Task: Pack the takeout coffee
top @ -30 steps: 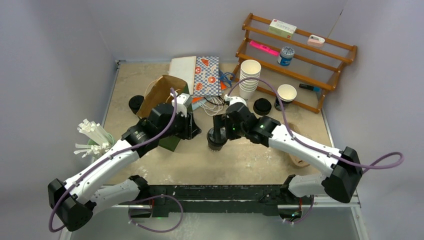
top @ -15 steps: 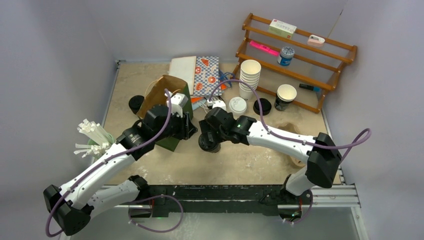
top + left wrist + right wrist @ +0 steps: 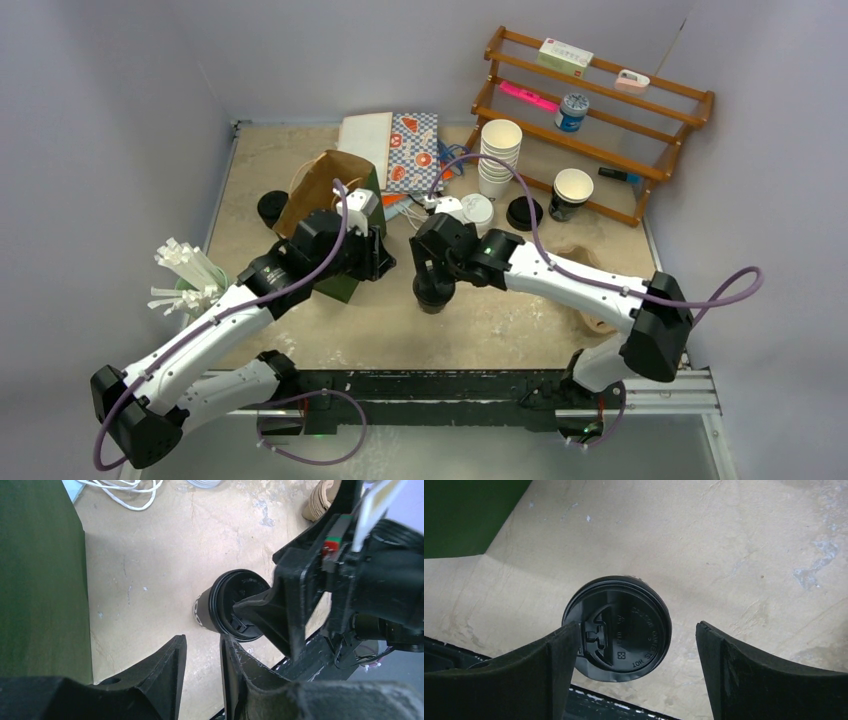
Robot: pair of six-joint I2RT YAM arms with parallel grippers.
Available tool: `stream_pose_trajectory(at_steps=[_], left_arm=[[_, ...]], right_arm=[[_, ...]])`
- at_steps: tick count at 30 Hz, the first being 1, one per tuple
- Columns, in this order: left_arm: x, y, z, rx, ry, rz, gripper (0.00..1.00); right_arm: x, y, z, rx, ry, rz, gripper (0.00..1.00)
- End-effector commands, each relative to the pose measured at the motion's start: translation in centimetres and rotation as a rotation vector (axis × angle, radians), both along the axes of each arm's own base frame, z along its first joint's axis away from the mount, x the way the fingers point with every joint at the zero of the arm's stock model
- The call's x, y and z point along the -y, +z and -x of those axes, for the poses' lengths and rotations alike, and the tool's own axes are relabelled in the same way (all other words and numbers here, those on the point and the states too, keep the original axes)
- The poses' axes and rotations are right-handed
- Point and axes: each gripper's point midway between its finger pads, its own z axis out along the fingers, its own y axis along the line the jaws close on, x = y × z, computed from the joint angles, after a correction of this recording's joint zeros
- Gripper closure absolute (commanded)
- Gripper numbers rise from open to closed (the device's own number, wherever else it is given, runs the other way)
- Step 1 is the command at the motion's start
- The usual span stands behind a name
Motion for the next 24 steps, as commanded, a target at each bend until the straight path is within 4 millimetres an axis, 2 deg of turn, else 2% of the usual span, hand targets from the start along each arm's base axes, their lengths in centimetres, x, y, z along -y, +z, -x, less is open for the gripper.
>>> stream_pose_trajectory(at_steps=[1, 4, 7, 15, 24], left_arm=[[0.6, 0.3, -0.1, 0.013, -0.015, 0.023, 0.66], [0.7, 0.2, -0.1, 0.01, -0.019, 0.025, 0.66], [0.6, 0.4, -0.1, 0.013, -0.017, 0.027, 0.66], [0.3, 0.7, -0.1, 0.025, -0.008, 0.024, 0.66], [0.3, 0.6, -0.1, 0.023, -0.009, 0.02, 0.66]], right_arm=[[0.4, 3.1, -0.5, 0.062, -0.028, -0.039, 0.13], [-0.2, 3.5, -0.5, 0.077, 0.036, -0.048, 0.06], [-0.9, 3.1, 0.1, 0.047, 0.101, -0.051, 0.02], [-2.2, 2.0, 0.9, 0.002, 0.173, -0.036, 0.02], [-2.3, 0.7, 1.3, -0.029, 0.2, 0.023, 0.03]])
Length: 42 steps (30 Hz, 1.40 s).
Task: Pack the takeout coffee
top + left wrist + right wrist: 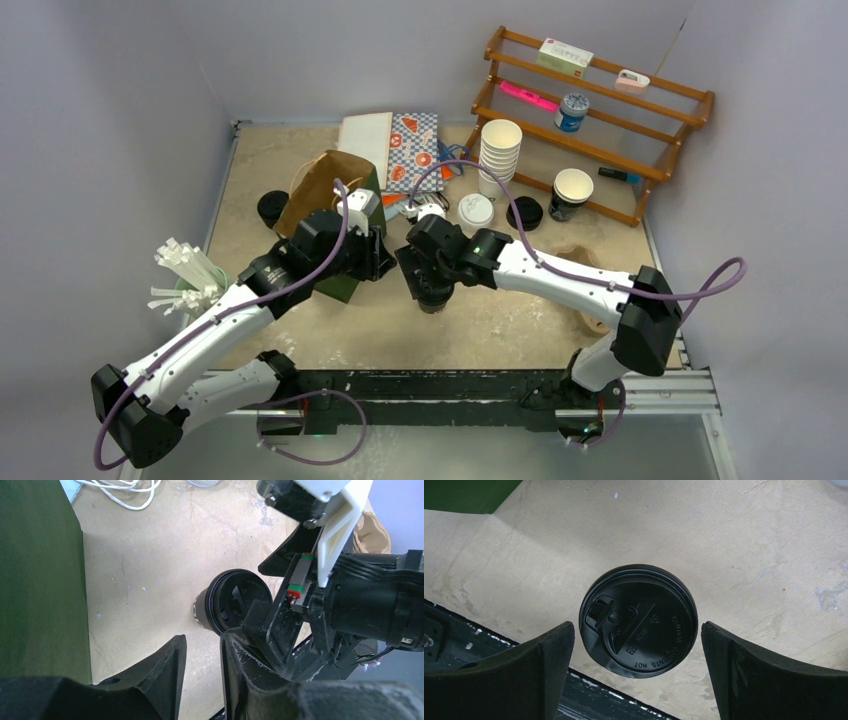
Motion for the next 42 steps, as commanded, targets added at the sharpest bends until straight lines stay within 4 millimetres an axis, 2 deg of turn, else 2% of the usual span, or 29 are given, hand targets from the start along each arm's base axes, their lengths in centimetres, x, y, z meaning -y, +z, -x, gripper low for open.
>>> stream_pose_trajectory(at_steps=[1, 17, 33, 42], left_arm=[[0.2, 0.6, -0.2, 0.026, -0.003, 0.017, 0.66], [0.5, 0.4, -0.3, 0.019, -0.011, 0.014, 0.66], [0.5, 0.0, -0.3, 0.011, -0.012, 0.01, 0.65], [0.5, -0.3, -0.2, 0.006, -0.014, 0.007, 0.65]], right_arm=[[-0.7, 1.0, -0.1, 0.015, 0.026, 0.004, 0.03], [-0.7, 0.8, 0.3, -0.002, 0.035, 0.017, 0.05], [0.2, -0.8, 0.6, -0.028, 0.035, 0.084, 0.12], [0.6, -2.6, 1.1, -0.062, 0.046, 0.131, 0.15]])
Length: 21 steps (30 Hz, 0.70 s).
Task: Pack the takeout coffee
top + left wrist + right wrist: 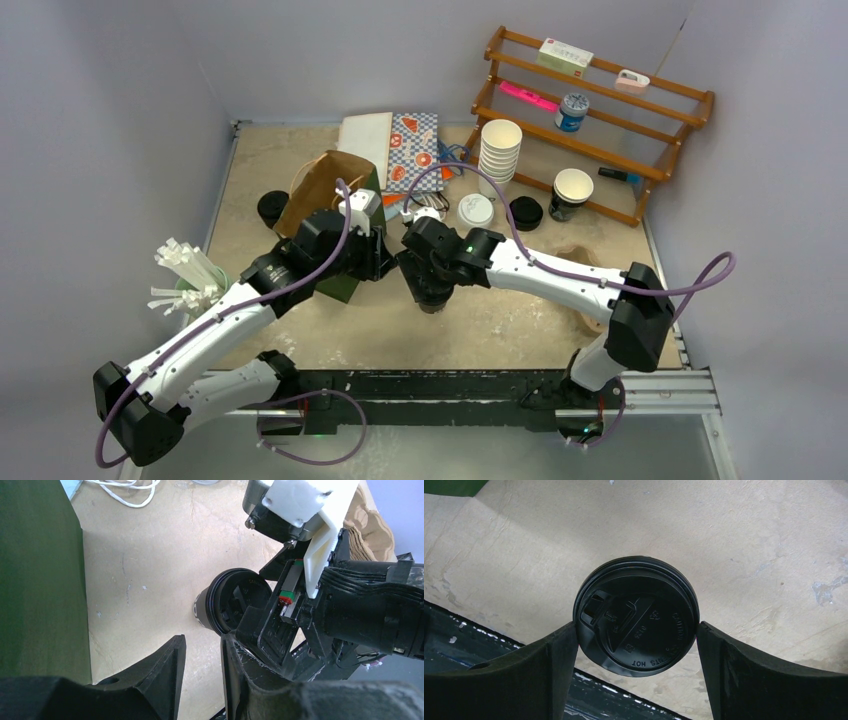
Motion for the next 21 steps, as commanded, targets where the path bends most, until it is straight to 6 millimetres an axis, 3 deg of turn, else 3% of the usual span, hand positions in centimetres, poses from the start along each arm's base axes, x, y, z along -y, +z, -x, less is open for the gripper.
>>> stream_pose_trajectory(at_steps=[1, 21], left_arm=[[0.4, 0.0, -0.1, 0.016, -0.014, 0.015, 0.65], [0.5, -0.1, 0.0, 0.011, -0.017, 0.022, 0.65]], right_arm=[[0.6, -1.7, 0.6, -0.035, 0.015, 0.074, 0.15], [4.8, -6.5, 3.0, -0.103, -0.02, 0.266, 0.17]])
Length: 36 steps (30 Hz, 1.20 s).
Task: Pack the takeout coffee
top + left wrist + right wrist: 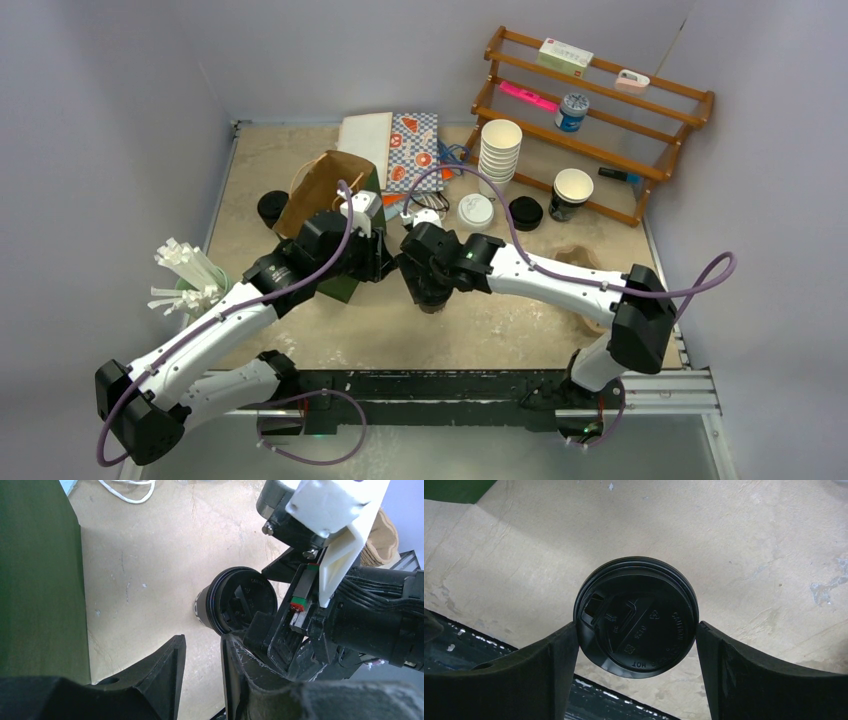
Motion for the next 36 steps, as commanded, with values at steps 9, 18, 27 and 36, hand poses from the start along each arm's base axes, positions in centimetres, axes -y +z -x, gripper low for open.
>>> stream_pose_trajectory(at_steps=[9, 18, 27, 36], left_arm=[[0.6, 0.3, -0.1, 0.016, -0.017, 0.027, 0.65], [0.9, 0.1, 0.2, 0.006, -0.03, 0.046, 0.65], [1.1, -0.1, 0.3, 0.002, -0.044, 0.053, 0.65], [2.0, -0.4, 0.4, -0.015, -0.073, 0.072, 0.65]], right_arm=[[4.9, -4.2, 2.1, -0.075, -0.08, 0.222, 0.18], [5.3, 1.5, -1.0, 0.107, -0.384, 0.064, 0.21], [4.4, 1.2, -1.2, 0.076, -0.473, -0.012, 0.02], [4.7, 6.1, -1.2, 0.184, -0.212, -0.08, 0.02]])
